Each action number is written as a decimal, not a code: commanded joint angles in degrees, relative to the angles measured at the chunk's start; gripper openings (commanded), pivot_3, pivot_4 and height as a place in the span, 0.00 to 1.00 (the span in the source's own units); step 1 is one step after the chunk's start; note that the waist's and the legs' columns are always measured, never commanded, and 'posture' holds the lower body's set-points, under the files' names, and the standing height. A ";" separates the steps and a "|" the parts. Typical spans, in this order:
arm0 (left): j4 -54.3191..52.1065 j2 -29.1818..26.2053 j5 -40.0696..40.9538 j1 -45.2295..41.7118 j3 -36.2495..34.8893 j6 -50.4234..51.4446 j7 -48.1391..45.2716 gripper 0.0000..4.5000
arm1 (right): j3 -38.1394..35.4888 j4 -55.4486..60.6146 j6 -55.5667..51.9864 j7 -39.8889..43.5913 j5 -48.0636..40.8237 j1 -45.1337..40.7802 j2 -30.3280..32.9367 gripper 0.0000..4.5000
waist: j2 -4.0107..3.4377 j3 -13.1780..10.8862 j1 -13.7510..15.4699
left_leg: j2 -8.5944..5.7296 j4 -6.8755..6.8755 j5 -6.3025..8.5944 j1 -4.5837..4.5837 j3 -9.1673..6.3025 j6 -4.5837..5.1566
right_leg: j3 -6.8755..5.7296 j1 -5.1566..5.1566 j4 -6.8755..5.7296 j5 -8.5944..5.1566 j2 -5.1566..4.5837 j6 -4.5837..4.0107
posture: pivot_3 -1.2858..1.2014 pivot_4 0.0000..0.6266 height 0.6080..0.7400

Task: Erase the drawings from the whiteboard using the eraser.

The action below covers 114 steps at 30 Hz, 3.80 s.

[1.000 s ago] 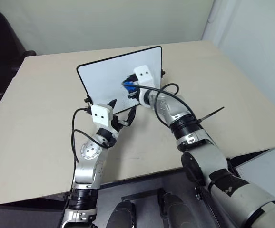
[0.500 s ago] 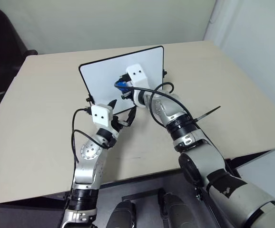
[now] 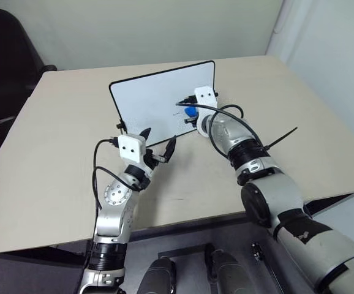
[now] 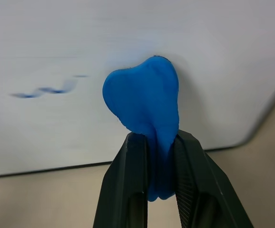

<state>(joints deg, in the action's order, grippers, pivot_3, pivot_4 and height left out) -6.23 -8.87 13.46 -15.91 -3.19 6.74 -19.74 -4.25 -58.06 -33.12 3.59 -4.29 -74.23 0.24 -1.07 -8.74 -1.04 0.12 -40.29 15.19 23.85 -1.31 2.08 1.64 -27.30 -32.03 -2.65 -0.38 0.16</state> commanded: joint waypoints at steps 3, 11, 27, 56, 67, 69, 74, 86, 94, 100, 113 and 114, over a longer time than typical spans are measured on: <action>-0.72 -0.15 0.17 -1.11 0.45 -0.52 -0.28 1.00 | 1.01 1.82 1.08 2.23 -0.05 -2.45 -1.56 0.10 | 0.00 0.00 -0.30 | 0.04 0.02 0.01 0.00 0.00 -0.02 | -0.02 -0.11 0.00 -0.03 0.09 0.06 | 0.52 0.24 1.00; -0.75 -0.02 0.12 -1.14 0.82 -0.59 -0.24 1.00 | 7.93 10.85 -3.19 10.39 0.55 0.73 -6.53 0.10 | 0.00 0.00 -1.77 | 0.05 0.07 0.19 0.10 0.04 -0.20 | 0.02 -0.32 0.11 0.15 0.14 -0.31 | 0.52 0.24 1.00; -1.67 0.18 -0.02 -0.35 0.56 -0.57 0.29 1.00 | 9.49 12.48 -6.48 9.86 2.61 2.54 -6.84 0.10 | 0.01 0.01 -0.79 | 0.04 0.03 0.16 0.14 0.01 -0.20 | -0.02 -0.32 0.08 0.12 0.13 -0.43 | 0.52 0.24 1.00; -0.16 -2.09 -0.10 -0.91 -1.53 -0.72 0.85 1.00 | 5.38 5.47 -0.70 9.71 1.27 -0.97 -4.74 0.10 | 0.02 0.00 -1.18 | 0.06 -0.04 0.11 0.12 0.02 -0.16 | -0.03 -0.37 0.08 0.36 0.16 -0.51 | 0.52 0.24 1.00; 0.07 -1.86 0.39 -1.19 -1.21 0.10 0.14 1.00 | 6.76 9.42 -1.27 13.04 0.81 0.13 -5.32 0.10 | 0.02 0.00 -1.18 | 0.05 -0.04 0.11 0.12 0.01 -0.17 | -0.03 -0.38 0.08 0.36 0.16 -0.51 | 0.52 0.24 1.00; 0.52 -1.78 0.32 -1.24 -1.13 -0.04 0.06 1.00 | 7.55 10.98 -2.19 13.92 0.98 0.73 -5.85 0.10 | 0.02 0.00 -1.18 | 0.05 -0.01 0.11 0.12 0.02 -0.17 | -0.03 -0.40 0.08 0.35 0.16 -0.51 | 0.52 0.24 1.00; 1.29 -1.67 0.32 -1.57 -0.92 -0.46 -0.27 1.00 | 10.65 15.80 -5.01 16.19 1.15 2.78 -8.53 0.10 | 0.02 0.00 -1.17 | 0.05 0.03 0.11 0.12 0.01 -0.17 | -0.05 -0.42 0.08 0.33 0.17 -0.52 | 0.52 0.24 1.00; 2.14 -1.37 0.20 -2.22 -0.95 -0.96 -0.27 1.00 | 2.75 4.83 -1.86 5.52 0.76 -1.44 -4.55 0.10 | 0.03 0.01 -0.18 | -0.02 -0.06 0.09 0.15 0.00 -0.14 | -0.05 -0.36 0.06 0.31 0.07 -0.53 | 0.52 0.24 1.00; 2.40 -1.47 0.38 -2.43 -1.09 -1.16 -0.57 1.00 | -0.65 -1.64 1.35 3.23 -0.28 -5.13 -2.43 0.10 | 0.05 0.00 -0.07 | -0.05 -0.24 0.03 0.13 0.02 -0.08 | -0.04 -0.26 0.07 0.31 0.04 -0.20 | 0.52 0.24 1.00; 2.27 -1.38 0.23 -2.49 -0.70 -1.13 -0.73 1.00 | 3.70 2.65 0.01 9.74 0.64 -3.54 -5.33 0.10 | 0.05 0.00 -0.67 | 0.05 -0.10 0.06 0.11 0.01 -0.12 | -0.09 -0.43 0.07 0.30 0.16 -0.10 | 0.52 0.24 1.00; 2.75 -1.41 0.21 -3.06 -0.67 -1.35 -0.70 1.00 | 2.37 5.24 1.75 7.49 0.26 -2.33 -3.55 0.10 | 0.05 0.00 -0.48 | -0.04 -0.14 0.13 0.15 0.01 -0.20 | -0.08 -0.44 0.08 0.45 0.08 -0.53 | 0.52 0.24 1.00; 2.76 -1.40 0.22 -3.08 -0.68 -1.37 -0.68 1.00 | 1.08 4.42 2.81 6.43 -0.23 -2.84 -2.81 0.10 | 0.06 0.00 -0.37 | -0.04 -0.17 0.11 0.14 0.01 -0.18 | -0.07 -0.42 0.08 0.47 0.07 -0.56 | 0.52 0.24 1.00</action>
<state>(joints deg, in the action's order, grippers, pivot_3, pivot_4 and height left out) -2.39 -10.21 13.37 -18.06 -3.83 6.60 -20.13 -0.47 -54.06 -33.64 13.31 -3.68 -74.14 -4.25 -1.01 -8.74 -1.41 0.08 -40.47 15.28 23.99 -1.30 1.93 1.57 -27.70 -31.95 -2.16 -0.30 -0.45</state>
